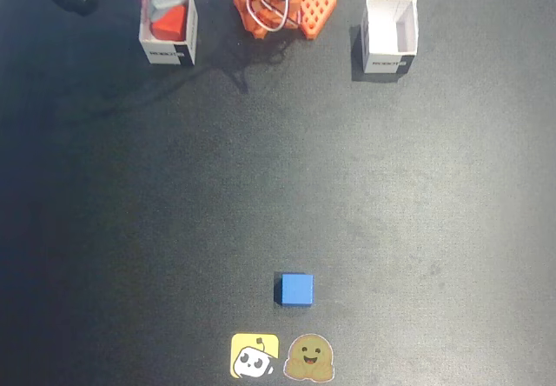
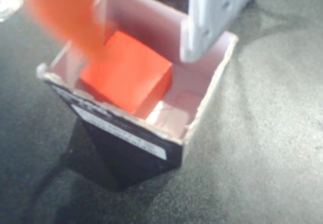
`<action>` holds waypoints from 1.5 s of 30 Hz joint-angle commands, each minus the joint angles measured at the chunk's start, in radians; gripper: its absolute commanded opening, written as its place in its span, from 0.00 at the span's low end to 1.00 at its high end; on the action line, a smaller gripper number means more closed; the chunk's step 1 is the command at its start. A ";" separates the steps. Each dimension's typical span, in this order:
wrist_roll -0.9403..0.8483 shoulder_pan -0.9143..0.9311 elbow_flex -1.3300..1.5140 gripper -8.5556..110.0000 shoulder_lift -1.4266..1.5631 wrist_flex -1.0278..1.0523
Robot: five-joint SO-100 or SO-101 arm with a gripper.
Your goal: Put the red cube in the right box and the blue cube in the left box.
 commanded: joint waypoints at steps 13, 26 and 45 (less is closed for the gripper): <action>-0.014 -0.488 -0.028 0.07 0.084 -0.083; 0.130 -0.939 0.091 0.07 0.264 -0.109; 0.149 -1.275 0.084 0.07 0.181 -0.219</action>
